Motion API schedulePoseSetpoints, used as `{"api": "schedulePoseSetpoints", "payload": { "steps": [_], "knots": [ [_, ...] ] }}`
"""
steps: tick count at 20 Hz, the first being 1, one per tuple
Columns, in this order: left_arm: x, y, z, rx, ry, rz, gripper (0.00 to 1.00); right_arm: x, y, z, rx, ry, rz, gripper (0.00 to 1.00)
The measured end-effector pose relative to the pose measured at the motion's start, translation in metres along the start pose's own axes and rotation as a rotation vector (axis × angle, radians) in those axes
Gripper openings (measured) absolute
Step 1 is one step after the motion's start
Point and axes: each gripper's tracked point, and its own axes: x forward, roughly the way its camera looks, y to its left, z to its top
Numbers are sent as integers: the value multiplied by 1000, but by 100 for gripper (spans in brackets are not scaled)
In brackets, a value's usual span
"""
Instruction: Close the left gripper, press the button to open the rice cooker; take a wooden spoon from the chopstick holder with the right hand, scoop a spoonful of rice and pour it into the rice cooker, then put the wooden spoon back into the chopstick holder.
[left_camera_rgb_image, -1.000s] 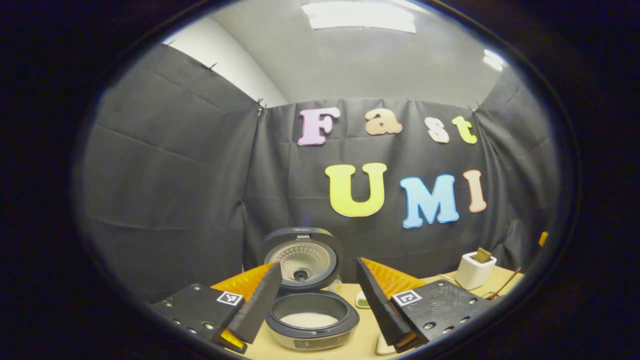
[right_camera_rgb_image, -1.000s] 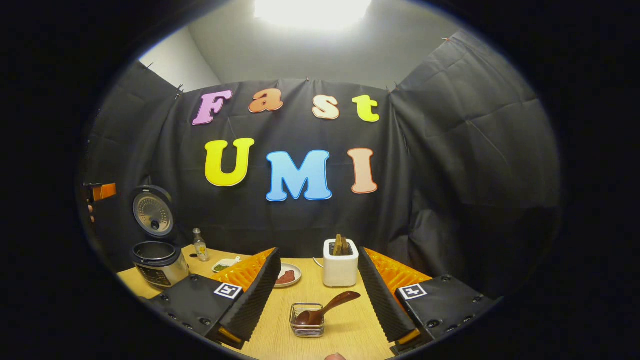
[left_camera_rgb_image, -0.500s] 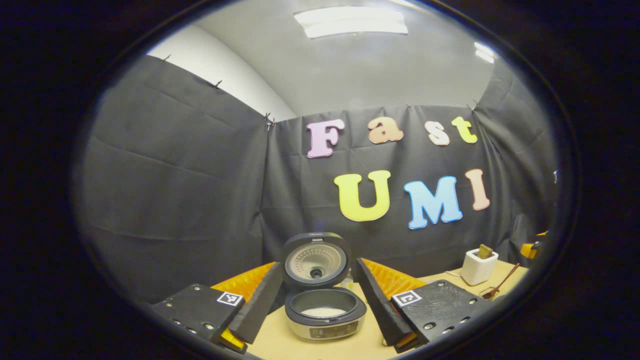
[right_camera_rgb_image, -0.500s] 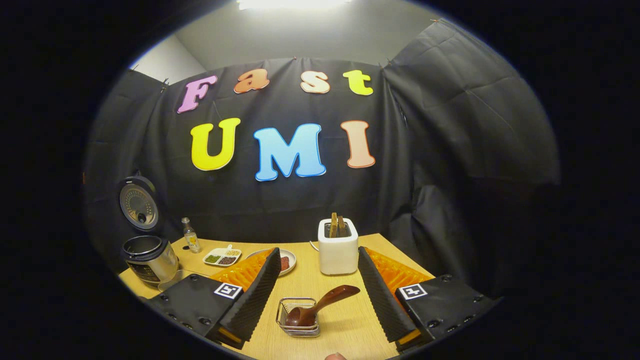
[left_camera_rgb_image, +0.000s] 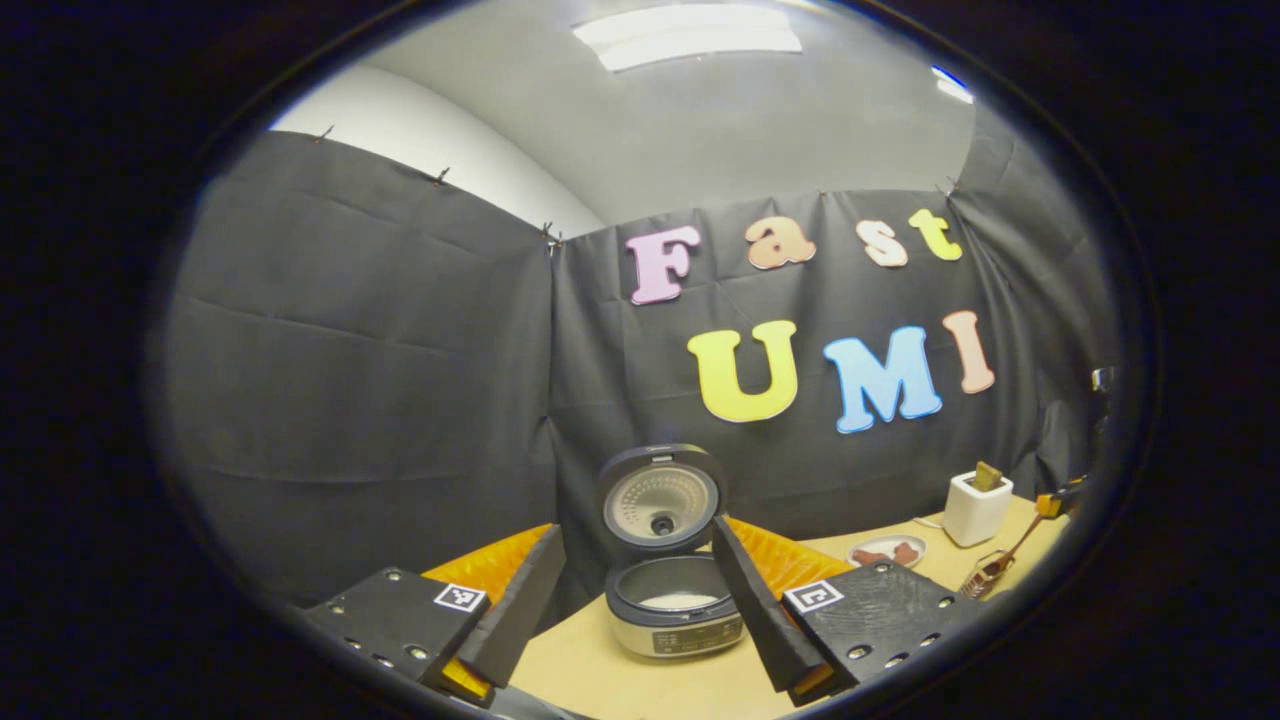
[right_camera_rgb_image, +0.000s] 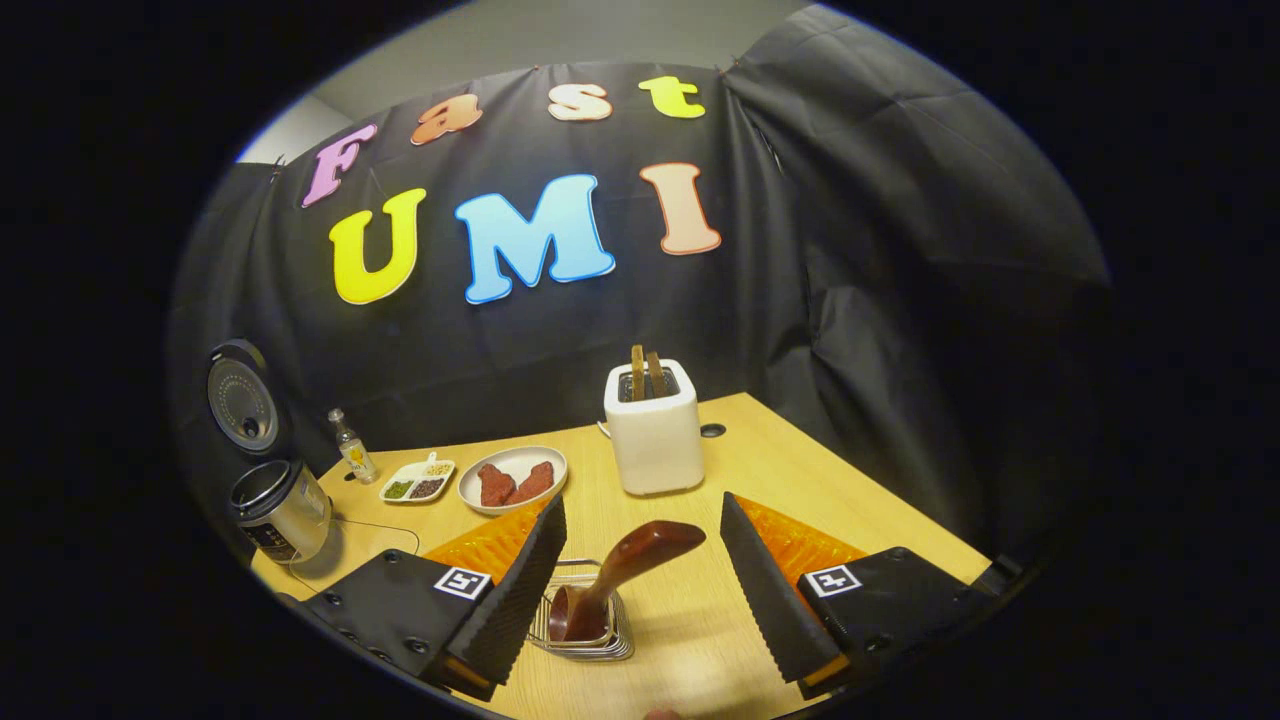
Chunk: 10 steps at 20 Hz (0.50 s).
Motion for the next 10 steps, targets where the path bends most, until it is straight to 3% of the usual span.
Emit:
{"api": "schedulePoseSetpoints", "payload": {
  "steps": [1, 2, 5, 9, 10],
  "knots": [
    [-1, 2, 0, 1, 1, 8, 92, 4, 1, -8, 19, 28, 6, 93],
    [-3, 5, 0, 2, 2, 12, 89, 6, 1, -18, 40, 54, 9, 98],
    [-6, 8, -2, 8, 8, 24, 89, 16, 2, -39, 97, 129, 19, 98],
    [-8, 15, -2, 18, 15, 33, 89, 23, 10, -57, 145, 195, 45, 81],
    [-7, 16, -4, 20, 18, 33, 89, 24, 13, -59, 161, 199, 53, 69]
  ]
}}
